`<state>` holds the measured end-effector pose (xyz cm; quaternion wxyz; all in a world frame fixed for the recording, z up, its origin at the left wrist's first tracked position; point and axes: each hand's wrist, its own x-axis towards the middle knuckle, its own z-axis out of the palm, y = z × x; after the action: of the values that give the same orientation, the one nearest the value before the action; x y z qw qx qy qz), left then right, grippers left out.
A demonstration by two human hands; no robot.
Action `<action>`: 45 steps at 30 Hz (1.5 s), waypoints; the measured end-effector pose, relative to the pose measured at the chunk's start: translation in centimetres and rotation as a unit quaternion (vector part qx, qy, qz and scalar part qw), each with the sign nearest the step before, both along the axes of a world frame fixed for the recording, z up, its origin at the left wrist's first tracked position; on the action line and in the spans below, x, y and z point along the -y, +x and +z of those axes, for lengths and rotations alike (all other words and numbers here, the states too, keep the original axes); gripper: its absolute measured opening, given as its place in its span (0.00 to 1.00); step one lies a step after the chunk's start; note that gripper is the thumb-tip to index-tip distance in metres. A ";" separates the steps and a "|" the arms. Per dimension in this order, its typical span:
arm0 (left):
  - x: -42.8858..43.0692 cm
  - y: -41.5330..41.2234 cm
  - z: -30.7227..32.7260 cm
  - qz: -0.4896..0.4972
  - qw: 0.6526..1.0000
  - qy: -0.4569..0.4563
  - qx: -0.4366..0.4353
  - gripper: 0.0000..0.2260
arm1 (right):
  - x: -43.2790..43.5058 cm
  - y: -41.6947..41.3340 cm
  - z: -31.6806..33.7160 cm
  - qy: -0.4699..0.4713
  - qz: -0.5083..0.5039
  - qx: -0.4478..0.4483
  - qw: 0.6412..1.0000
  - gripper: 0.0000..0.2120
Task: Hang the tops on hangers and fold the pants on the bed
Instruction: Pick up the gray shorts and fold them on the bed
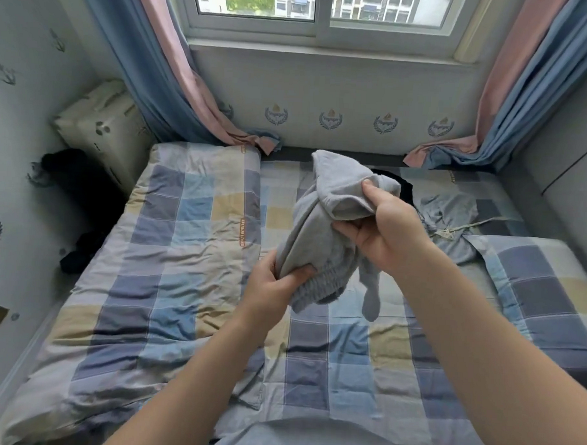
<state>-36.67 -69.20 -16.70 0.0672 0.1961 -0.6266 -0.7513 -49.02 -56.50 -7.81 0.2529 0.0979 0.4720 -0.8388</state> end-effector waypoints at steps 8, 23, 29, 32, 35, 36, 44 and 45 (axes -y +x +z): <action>2.8 -2.0 3.7 0.059 0.998 0.031 0.007 0.18 | -2.8 2.3 -4.1 0.244 0.181 -0.268 0.914 0.17; 6.6 -0.2 6.8 -0.279 0.958 0.021 0.067 0.07 | 0.3 4.2 -6.6 0.253 0.398 -0.422 0.774 0.37; 7.1 0.7 4.5 -0.141 0.975 0.160 -0.054 0.17 | 1.1 3.8 -5.8 0.182 0.297 -0.351 0.869 0.22; 6.7 1.6 2.0 -0.088 0.988 0.114 -0.048 0.16 | 0.6 3.7 -5.3 0.171 0.229 -0.344 0.894 0.14; 5.0 2.1 0.0 -0.053 0.997 -0.031 -0.042 0.21 | 0.0 3.4 -4.5 0.132 0.154 -0.298 0.933 0.17; 4.3 2.2 -0.6 -0.039 0.995 -0.084 -0.048 0.22 | -0.2 3.2 -4.2 0.117 0.137 -0.280 0.943 0.16; 1.1 0.9 -4.8 -0.147 0.971 -0.189 0.025 0.07 | -1.3 1.9 -2.7 0.030 0.087 -0.179 0.980 0.13; 1.1 0.7 -5.1 -0.147 0.967 -0.204 0.037 0.06 | -1.7 1.6 -2.9 0.015 0.084 -0.178 0.980 0.13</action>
<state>-36.01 -70.26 -21.82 -0.0288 0.1117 -0.7908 -0.6011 -47.46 -54.83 -10.67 0.2327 -0.0894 0.5290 -0.8112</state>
